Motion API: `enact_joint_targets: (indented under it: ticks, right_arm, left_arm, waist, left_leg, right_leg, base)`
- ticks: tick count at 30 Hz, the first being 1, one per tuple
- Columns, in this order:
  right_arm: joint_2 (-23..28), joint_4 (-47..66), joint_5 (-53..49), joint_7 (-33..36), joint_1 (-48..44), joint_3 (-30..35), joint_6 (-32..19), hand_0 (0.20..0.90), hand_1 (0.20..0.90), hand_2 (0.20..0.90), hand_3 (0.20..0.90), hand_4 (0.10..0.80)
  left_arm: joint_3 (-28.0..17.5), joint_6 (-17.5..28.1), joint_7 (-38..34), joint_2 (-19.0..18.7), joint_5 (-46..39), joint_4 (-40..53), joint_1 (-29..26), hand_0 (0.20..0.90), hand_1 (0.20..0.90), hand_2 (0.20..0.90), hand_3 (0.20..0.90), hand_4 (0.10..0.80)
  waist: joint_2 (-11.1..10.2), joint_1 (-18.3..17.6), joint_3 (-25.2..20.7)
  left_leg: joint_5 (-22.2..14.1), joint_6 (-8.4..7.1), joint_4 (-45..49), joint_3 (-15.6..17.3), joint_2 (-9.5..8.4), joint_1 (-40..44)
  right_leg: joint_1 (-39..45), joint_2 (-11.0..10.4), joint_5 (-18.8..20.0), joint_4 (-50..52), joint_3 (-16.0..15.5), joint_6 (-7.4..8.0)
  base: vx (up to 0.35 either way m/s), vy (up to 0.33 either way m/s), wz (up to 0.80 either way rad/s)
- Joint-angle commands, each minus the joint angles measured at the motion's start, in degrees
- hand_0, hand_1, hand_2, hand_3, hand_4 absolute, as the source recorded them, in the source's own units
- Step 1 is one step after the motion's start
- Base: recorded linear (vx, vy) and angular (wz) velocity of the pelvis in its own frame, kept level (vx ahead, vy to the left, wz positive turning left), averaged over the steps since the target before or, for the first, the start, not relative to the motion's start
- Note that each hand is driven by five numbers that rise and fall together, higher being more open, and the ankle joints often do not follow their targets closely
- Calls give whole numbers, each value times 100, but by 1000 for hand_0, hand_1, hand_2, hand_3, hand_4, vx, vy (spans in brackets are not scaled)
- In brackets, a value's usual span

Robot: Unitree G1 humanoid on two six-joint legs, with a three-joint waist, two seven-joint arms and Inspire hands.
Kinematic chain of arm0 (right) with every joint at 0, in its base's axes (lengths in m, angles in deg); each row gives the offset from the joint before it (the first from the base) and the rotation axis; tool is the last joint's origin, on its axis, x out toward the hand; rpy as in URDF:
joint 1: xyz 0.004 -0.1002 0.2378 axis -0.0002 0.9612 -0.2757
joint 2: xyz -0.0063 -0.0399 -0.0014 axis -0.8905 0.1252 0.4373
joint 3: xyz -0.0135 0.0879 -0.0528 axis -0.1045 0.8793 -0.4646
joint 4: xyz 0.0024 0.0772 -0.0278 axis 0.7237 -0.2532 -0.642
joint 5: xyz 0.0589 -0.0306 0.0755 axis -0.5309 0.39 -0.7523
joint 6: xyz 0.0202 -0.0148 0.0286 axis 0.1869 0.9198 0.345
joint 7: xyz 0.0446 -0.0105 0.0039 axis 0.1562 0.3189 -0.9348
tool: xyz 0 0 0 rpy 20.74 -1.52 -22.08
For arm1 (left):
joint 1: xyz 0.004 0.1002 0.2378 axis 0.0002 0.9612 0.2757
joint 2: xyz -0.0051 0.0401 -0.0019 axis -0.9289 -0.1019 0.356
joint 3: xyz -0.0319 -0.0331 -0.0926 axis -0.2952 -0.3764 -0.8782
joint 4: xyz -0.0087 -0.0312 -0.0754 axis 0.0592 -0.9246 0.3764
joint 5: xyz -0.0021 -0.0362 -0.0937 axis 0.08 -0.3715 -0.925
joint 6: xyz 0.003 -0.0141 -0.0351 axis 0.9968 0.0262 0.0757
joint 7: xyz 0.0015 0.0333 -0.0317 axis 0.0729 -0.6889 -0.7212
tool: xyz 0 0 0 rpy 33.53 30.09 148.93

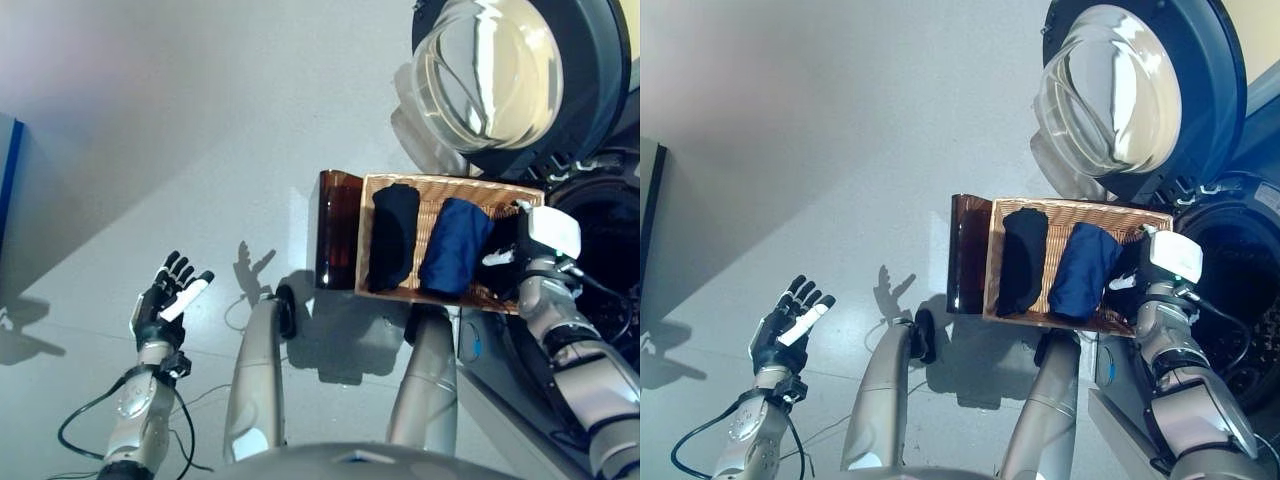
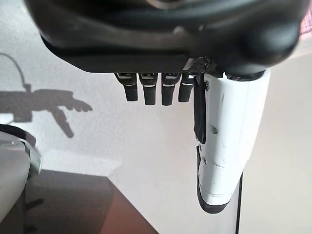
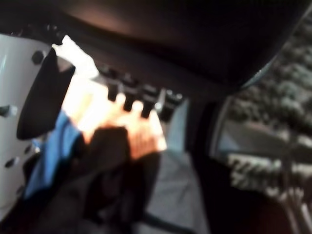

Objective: Pick up the clothes and place them into the washing machine

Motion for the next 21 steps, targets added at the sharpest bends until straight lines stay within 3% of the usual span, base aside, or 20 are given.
enact_joint_targets:
  ticks: [1,5,6,7,9,10,21]
  right_arm:
    - [624,-159,282,364,-210,30,323,900,900,900,900,800]
    - [771,-124,679,300,-235,-273,407,900,900,900,900,800]
    - [830,-140,831,246,-194,-366,421,900,900,900,900,800]
    - [833,-138,831,247,-202,-361,422,900,900,900,900,800]
    - [829,-241,892,176,-163,-384,454,900,900,900,900,800]
    - [828,-292,906,145,-135,-387,475,900,900,900,900,800]
    - [811,-317,708,113,-109,-371,348,900,900,900,900,800]
  left_arm:
    - [-316,509,64,-390,60,385,202,900,900,900,900,800]
    - [-311,509,92,-418,37,367,207,900,900,900,900,800]
    - [-311,512,102,-441,37,363,193,900,900,900,900,800]
    - [-313,514,102,-440,36,366,184,900,900,900,900,800]
    - [-308,504,115,-445,15,375,171,900,900,900,900,800]
    - [-298,491,107,-426,19,369,191,900,900,900,900,800]
    - [-278,500,73,-418,-3,499,292,900,900,900,900,800]
  waist:
    - [2,6,-145]
    - [-7,1,-132]
    - [-11,10,-132]
    - [-17,1,-124]
    - [-25,1,-121]
    - [-24,17,-125]
    - [22,30,-65]
  left_leg:
    - [831,-586,-713,-467,268,165]
    - [860,-604,-768,-458,259,204]
    - [616,-643,-618,-486,292,240]
    - [842,-615,-727,-483,255,186]
    - [802,-617,-611,-525,249,126]
    - [518,-645,-363,-556,300,126]
    - [246,-630,256,-627,319,-150]
  right_leg:
    - [245,-181,634,-522,234,-39]
    - [257,-176,646,-533,244,-38]
    - [272,-158,378,-339,255,-15]
    - [235,-158,607,-480,262,-37]
    - [197,-133,536,-362,287,-47]
    - [179,-127,225,-67,288,-30]
    - [-138,-87,-123,612,390,-90]
  base:
    - [0,0,0]
    - [24,-7,0]
    - [0,0,0]
    - [0,0,0]
    - [-9,-18,2]
    - [86,-33,5]
    - [8,-9,2]
